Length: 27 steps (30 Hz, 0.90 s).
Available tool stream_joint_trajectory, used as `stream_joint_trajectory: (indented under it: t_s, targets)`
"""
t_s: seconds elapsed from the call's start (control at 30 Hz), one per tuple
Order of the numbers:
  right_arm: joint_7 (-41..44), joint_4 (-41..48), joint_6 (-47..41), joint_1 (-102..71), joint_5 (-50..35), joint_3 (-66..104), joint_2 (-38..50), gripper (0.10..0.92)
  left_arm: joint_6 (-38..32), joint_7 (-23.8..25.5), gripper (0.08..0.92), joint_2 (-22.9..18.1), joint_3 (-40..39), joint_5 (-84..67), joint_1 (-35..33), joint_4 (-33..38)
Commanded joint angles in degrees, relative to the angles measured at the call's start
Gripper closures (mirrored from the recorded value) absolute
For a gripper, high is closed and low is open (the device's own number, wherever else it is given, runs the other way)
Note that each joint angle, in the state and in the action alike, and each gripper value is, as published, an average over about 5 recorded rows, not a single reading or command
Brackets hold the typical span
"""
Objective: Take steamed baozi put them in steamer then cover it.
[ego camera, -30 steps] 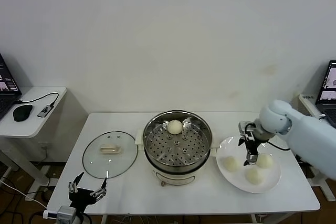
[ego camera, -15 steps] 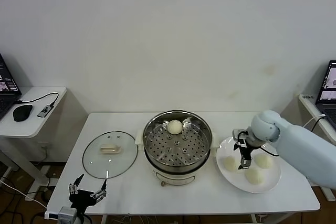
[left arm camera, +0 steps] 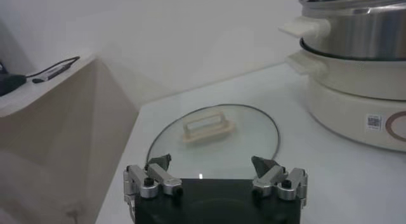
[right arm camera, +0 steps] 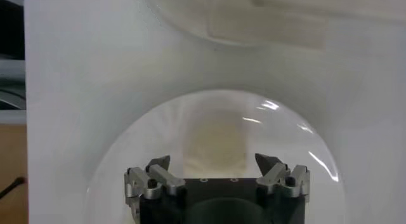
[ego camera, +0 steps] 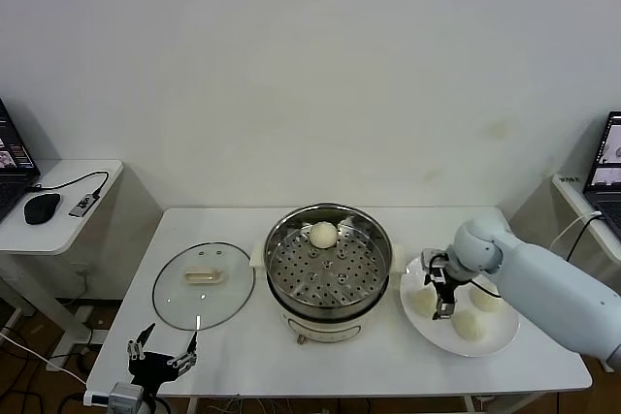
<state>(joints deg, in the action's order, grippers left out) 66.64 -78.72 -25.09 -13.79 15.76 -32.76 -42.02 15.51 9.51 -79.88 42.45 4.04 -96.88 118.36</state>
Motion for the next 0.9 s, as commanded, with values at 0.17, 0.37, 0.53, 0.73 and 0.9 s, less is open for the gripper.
stream_joint_trajectory:
  t_s: [0.17, 0.37, 0.53, 0.73, 0.9]
  targets:
    - [-1.51, 0.96, 0.32, -0.65, 0.42, 0.43, -0.43, 0.203, -0.06, -0.04, 0.177, 0.04, -0.18, 0.08, 0.10, -0.23]
    - [-1.81, 0.90, 0.28, -0.78, -0.03, 0.48, -0.10, 0.203, -0.06, -0.02, 0.177, 0.01, -0.31, 0.09, 0.15, -0.26]
    - [-1.54, 0.85, 0.30, -0.98, -0.33, 0.80, 0.43, 0.238, -0.08, -0.04, 0.177, -0.04, -0.40, 0.10, 0.14, -0.27]
    - [-1.51, 0.73, 0.22, -1.33, -0.74, 1.30, 0.68, 0.374, -0.14, -0.08, 0.177, -0.23, -0.64, 0.20, 0.03, -0.19]
    - [-1.61, 0.54, 0.10, -1.67, -1.03, 1.85, 0.76, 0.464, -0.21, -0.10, 0.177, -0.17, -0.62, 0.24, -0.12, -0.08]
